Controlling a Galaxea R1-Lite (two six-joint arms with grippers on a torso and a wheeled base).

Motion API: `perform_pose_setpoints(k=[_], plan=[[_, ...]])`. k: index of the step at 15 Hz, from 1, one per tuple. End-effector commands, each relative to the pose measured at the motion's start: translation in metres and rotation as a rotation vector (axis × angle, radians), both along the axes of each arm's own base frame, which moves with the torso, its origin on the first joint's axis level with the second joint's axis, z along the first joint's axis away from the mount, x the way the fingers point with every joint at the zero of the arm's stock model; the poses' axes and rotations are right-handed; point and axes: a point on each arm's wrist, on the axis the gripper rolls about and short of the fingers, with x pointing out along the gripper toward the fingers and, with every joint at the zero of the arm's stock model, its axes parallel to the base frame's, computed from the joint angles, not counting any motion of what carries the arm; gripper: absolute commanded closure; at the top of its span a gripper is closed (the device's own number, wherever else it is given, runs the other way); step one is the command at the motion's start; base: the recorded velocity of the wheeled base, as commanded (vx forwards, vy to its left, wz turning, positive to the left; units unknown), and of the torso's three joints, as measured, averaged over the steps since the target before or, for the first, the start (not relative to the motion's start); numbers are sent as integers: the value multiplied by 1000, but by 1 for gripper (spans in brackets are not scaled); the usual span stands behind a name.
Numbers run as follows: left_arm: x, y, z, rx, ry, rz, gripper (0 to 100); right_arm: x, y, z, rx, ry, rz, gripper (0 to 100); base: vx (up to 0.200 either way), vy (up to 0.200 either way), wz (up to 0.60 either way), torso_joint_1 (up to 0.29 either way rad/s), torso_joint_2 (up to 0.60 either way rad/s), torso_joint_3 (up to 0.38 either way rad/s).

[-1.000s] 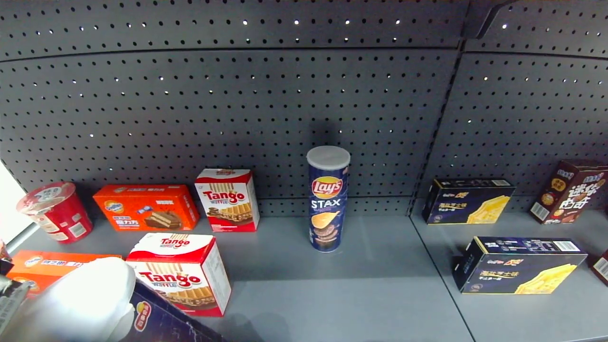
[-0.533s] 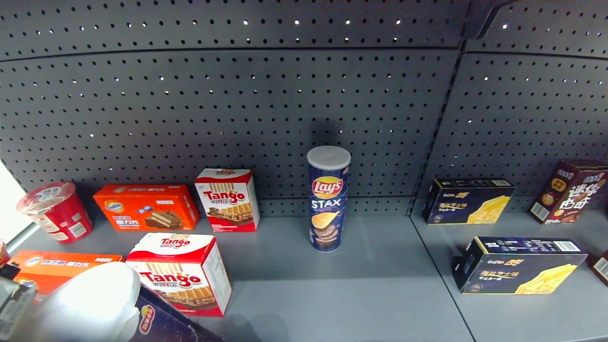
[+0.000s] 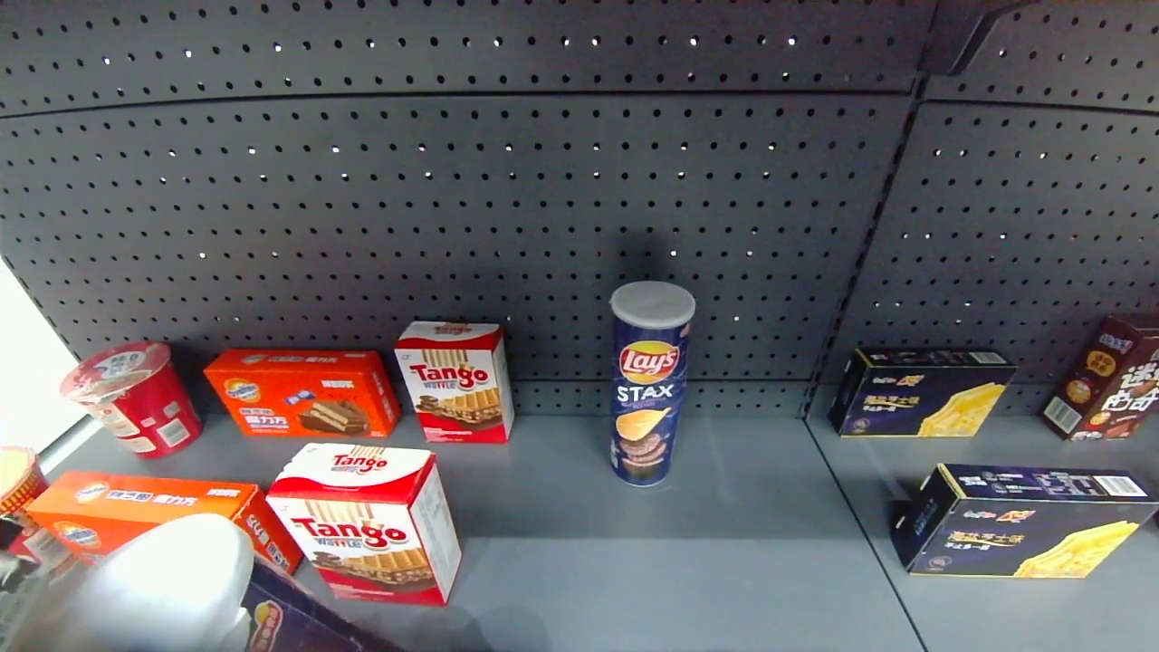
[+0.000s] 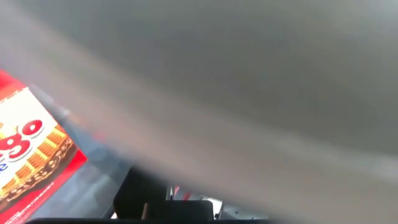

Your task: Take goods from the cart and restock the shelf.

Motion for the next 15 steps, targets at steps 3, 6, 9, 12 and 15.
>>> perform_pose_setpoints(k=[3,6,9,12,15], plan=[[0,0,-3,9,7,2,100,0,0,0,-2,-2,-1,0,0,0,200,-1,1,1],[0,0,-5,14,6,1,100,0,0,0,1,1,0,0,0,0,200,-2,1,-1],[0,0,-1,18,-23,71,100,0,0,0,0,1,0,0,0,0,0,0,0,0],[-2,1,0,22,-26,105,100,0,0,0,0,1,0,0,0,0,0,0,0,0],[-3,0,0,31,-19,83,100,0,0,0,0,1,0,0,0,0,0,0,0,0]])
